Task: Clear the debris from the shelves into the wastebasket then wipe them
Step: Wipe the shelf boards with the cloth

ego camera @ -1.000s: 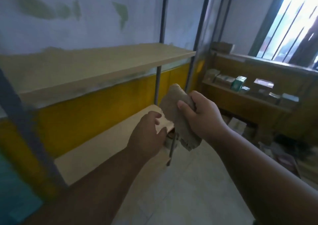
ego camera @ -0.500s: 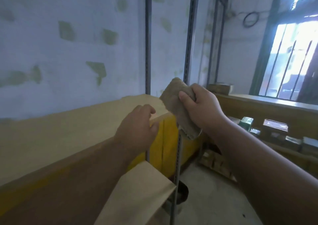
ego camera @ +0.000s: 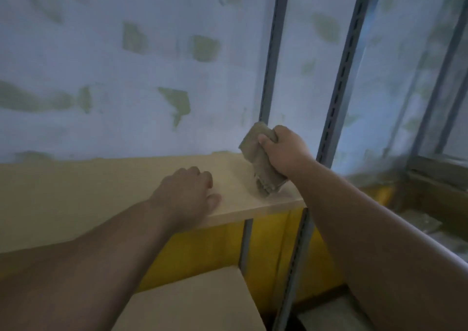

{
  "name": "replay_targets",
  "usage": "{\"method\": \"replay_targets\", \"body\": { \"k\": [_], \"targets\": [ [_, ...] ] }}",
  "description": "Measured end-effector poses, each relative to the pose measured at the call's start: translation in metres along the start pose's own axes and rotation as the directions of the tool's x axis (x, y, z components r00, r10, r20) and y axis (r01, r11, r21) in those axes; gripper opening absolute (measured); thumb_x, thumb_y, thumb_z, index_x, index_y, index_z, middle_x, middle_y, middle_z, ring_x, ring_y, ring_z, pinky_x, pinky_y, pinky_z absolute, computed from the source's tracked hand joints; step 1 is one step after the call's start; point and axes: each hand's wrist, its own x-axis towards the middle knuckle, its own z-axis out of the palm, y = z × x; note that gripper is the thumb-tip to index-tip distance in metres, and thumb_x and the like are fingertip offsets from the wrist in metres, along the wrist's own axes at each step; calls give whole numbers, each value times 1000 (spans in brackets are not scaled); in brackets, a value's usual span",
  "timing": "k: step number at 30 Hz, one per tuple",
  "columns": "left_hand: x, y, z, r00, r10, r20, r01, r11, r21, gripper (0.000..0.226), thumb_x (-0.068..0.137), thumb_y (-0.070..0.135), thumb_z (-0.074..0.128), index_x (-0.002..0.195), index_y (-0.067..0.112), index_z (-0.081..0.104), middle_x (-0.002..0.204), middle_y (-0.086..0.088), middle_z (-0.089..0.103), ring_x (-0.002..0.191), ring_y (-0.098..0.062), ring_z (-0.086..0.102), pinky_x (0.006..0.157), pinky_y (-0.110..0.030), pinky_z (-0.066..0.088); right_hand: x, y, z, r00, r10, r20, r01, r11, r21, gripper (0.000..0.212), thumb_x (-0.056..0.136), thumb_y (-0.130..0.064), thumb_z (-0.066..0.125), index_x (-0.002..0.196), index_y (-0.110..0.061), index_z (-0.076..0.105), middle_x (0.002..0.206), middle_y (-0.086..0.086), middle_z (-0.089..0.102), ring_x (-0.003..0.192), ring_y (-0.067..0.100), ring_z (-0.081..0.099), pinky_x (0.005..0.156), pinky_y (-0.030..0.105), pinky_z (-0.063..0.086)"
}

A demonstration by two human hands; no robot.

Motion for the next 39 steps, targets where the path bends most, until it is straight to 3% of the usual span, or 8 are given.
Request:
{"method": "replay_targets", "body": {
  "k": [6,9,13,16,24,28,36,39],
  "targets": [
    [31,4,9,997,-13,79,11,1000,29,47,97,60,34,129,30,51,129,-4,49,118,-28,44,96,-44,41,15,28,34,970,192,147,-160,966,-202,38,97,-46,47,118,-14,49,110,7,53,94,24,53,70,33,46],
    [33,0,18,996,-2,86,4,1000,-23,49,98,60,30,135,31,47,134,-2,46,122,-25,42,99,-42,38,10,28,47,985,-17,169,99,867,-488,51,96,-51,41,133,-16,48,131,8,46,118,28,46,98,41,43],
    [37,-3,18,994,-13,109,16,1000,-19,54,96,63,32,137,32,45,139,-2,44,125,-26,43,102,-44,38,3,21,51,836,-58,546,281,900,-333,60,103,-51,24,155,-22,22,161,-3,18,147,21,18,118,37,16],
    [37,-6,18,991,-22,135,26,999,-28,57,95,65,32,140,32,42,143,-3,41,128,-28,42,104,-44,38,-2,24,45,809,14,588,248,898,-363,60,103,-50,19,156,-25,10,164,-5,2,150,18,5,119,37,8],
    [43,-8,22,976,-6,219,9,1000,-12,64,97,64,25,151,30,28,159,-5,27,143,-25,28,113,-43,29,-34,26,10,806,93,585,198,888,-415,54,107,-39,20,156,-18,13,163,2,10,145,20,19,113,33,19],
    [49,-2,23,961,-5,276,-5,999,35,64,99,61,19,154,28,19,165,-8,12,150,-26,13,119,-47,17,-16,28,20,788,175,591,173,858,-484,51,108,-30,20,155,-14,9,161,12,5,147,25,6,116,35,7],
    [63,-18,15,967,-2,255,9,1000,-26,66,94,68,33,145,26,33,149,-6,32,131,-28,39,106,-47,36,30,36,51,753,139,643,177,899,-401,60,105,-45,14,157,-16,5,164,3,-3,150,17,-3,119,37,3],
    [67,-26,17,965,-100,244,95,995,32,76,93,71,29,151,22,26,158,-8,26,142,-29,30,114,-49,27,46,25,62,749,132,649,176,905,-387,56,107,-37,15,156,-10,8,164,6,0,150,20,0,118,31,3]
  ]
}}
